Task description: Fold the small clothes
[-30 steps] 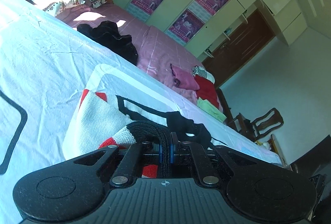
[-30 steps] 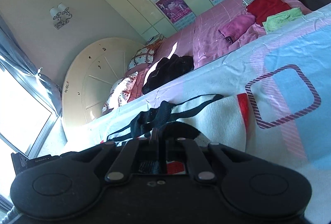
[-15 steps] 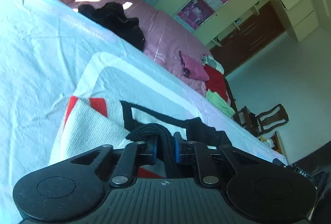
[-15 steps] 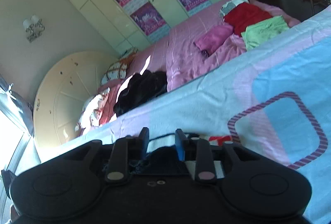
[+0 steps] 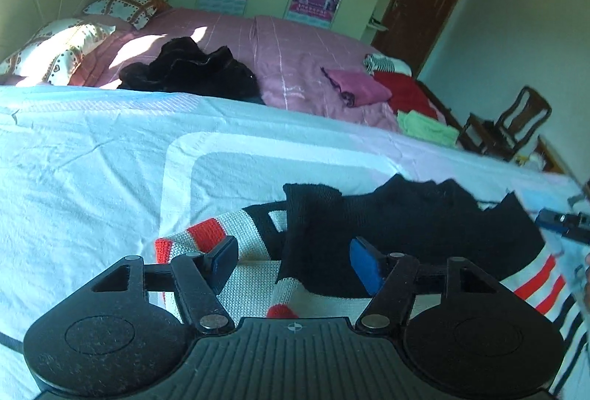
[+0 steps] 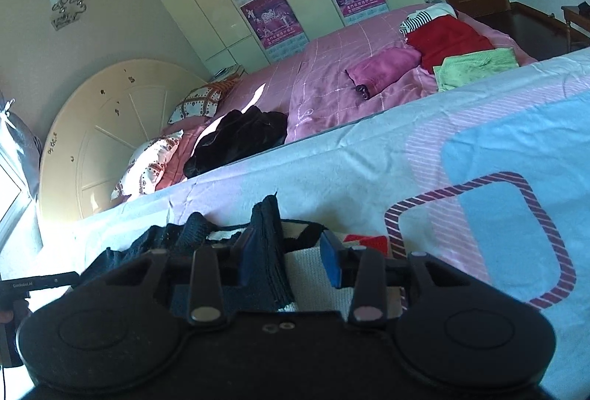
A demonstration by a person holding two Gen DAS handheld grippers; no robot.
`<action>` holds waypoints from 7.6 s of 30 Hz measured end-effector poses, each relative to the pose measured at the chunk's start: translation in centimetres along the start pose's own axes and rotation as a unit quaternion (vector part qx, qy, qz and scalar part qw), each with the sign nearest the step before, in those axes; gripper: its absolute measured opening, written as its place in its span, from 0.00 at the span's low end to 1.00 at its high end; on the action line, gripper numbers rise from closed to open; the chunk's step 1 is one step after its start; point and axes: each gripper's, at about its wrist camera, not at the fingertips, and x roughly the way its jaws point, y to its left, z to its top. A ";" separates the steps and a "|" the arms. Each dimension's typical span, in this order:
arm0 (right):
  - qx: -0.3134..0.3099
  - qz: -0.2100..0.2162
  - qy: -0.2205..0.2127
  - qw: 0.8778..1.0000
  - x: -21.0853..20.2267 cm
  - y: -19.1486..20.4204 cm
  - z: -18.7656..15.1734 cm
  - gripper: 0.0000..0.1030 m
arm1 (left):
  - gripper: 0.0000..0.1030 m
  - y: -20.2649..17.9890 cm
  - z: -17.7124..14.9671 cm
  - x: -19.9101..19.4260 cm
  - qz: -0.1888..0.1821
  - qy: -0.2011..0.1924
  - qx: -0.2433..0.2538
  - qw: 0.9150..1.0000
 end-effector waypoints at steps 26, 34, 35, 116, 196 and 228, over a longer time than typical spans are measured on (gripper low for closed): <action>-0.135 -0.034 -0.018 0.990 -6.4 6.3 -6.2 0.20 | 0.71 -6.1 -6.5 -9.8 0.125 -0.113 0.111 0.979; -0.245 0.039 0.032 0.968 -5.7 16.5 -14.7 0.19 | 0.71 -17.7 -12.6 -9.7 0.077 -0.090 0.167 0.979; -0.256 0.035 0.034 0.965 -5.6 16.9 -15.1 0.20 | 0.71 -18.1 -13.1 -9.4 0.067 -0.081 0.162 0.981; -0.163 -0.154 0.053 0.973 -2.7 9.1 -7.9 0.31 | 0.95 -8.5 -7.6 -5.0 0.114 -0.051 0.076 0.989; -0.156 -0.019 0.043 0.987 1.9 17.7 -12.1 0.01 | 0.12 0.9 -19.0 -6.0 -0.036 -0.134 -0.381 0.914; -0.155 -0.020 0.036 0.987 2.3 17.7 -12.3 0.00 | 0.09 -0.8 -16.9 -8.8 -0.036 -0.150 -0.312 0.938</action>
